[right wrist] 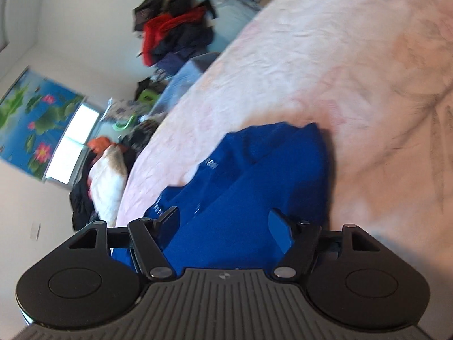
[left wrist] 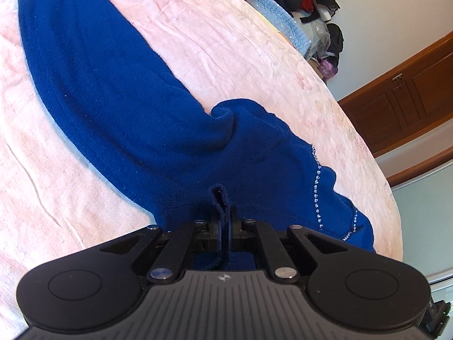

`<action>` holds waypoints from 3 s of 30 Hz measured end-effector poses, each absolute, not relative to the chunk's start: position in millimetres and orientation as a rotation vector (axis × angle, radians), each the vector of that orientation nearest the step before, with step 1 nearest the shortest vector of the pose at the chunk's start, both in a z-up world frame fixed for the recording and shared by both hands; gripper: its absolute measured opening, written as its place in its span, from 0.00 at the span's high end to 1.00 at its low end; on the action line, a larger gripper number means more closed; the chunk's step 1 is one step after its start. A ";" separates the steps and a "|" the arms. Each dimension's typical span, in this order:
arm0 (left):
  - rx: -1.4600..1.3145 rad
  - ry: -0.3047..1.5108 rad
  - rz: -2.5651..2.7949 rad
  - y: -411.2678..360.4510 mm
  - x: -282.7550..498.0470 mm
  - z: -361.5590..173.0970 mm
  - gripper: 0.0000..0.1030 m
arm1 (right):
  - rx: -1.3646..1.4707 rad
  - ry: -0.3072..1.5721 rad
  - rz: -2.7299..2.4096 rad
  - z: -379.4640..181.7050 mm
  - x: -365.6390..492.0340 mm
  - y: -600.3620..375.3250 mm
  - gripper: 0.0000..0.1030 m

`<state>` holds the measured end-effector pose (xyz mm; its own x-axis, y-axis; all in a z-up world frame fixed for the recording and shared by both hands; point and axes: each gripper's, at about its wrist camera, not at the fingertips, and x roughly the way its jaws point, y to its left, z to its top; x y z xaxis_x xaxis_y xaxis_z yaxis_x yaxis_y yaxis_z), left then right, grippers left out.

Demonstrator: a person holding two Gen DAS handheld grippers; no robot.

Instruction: Fold small clothes

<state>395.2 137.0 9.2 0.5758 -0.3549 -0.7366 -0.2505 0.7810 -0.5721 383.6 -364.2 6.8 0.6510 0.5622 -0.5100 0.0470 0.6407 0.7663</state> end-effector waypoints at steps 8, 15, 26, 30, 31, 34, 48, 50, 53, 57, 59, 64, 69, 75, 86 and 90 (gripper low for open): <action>-0.636 0.964 -0.068 134.3 394.7 6.0 0.96 | 0.745 0.889 0.328 -6.7 381.3 -356.3 0.28; -0.650 0.946 -0.052 143.7 382.3 23.8 0.96 | 0.724 0.873 0.328 14.1 375.3 -352.6 0.25; -0.550 0.882 -0.153 95.7 375.0 37.9 0.95 | 0.694 0.911 0.396 12.6 378.9 -314.4 0.19; -0.575 0.922 -0.110 99.4 377.3 -2.0 0.96 | 0.669 0.923 0.392 0.4 375.3 -312.5 0.22; -0.594 0.902 -0.116 102.3 373.0 -4.3 0.95 | 0.672 0.928 0.392 0.3 375.0 -312.9 0.22; -0.664 0.888 -0.130 113.5 364.7 0.9 0.95 | 0.673 0.939 0.386 0.9 375.6 -311.8 0.22; -1.167 0.468 0.216 391.3 358.6 23.3 0.00 | 0.671 0.892 0.437 -1.9 367.3 -313.5 0.16; -1.160 0.459 0.309 417.4 369.1 20.2 0.00 | 0.676 0.889 0.444 -2.3 367.3 -313.7 0.14; -1.182 0.476 0.294 441.6 395.7 9.1 0.00 | 0.671 0.881 0.450 -1.6 366.1 -310.1 0.11; -1.167 0.484 0.254 452.6 426.9 -1.9 0.03 | 0.639 0.880 0.455 0.3 365.7 -304.0 0.08; -1.203 0.484 0.199 463.5 435.8 -11.5 0.07 | 0.623 0.878 0.458 1.1 364.8 -301.9 0.07; -1.181 0.443 0.217 478.3 446.1 -18.3 0.08 | 0.626 0.878 0.461 1.6 364.1 -301.3 0.05; -1.118 0.513 0.305 482.9 462.9 -28.8 0.58 | 0.625 0.879 0.464 1.5 366.4 -296.9 0.03; -1.087 0.494 0.414 482.9 462.4 -35.9 0.93 | 0.615 0.882 0.477 1.8 366.7 -296.0 0.03; -0.492 0.332 0.299 377.5 445.5 65.8 0.96 | 0.709 0.859 0.488 16.4 363.8 -292.8 0.12; -0.285 0.352 -0.019 283.8 415.9 86.8 0.96 | 0.733 0.858 0.583 23.4 363.3 -272.4 0.11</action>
<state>415.9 283.8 86.8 0.9391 -0.0678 -0.3370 -0.0308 0.9598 -0.2789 363.3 -272.4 23.4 0.5306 0.7126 -0.4589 -0.1636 0.6173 0.7695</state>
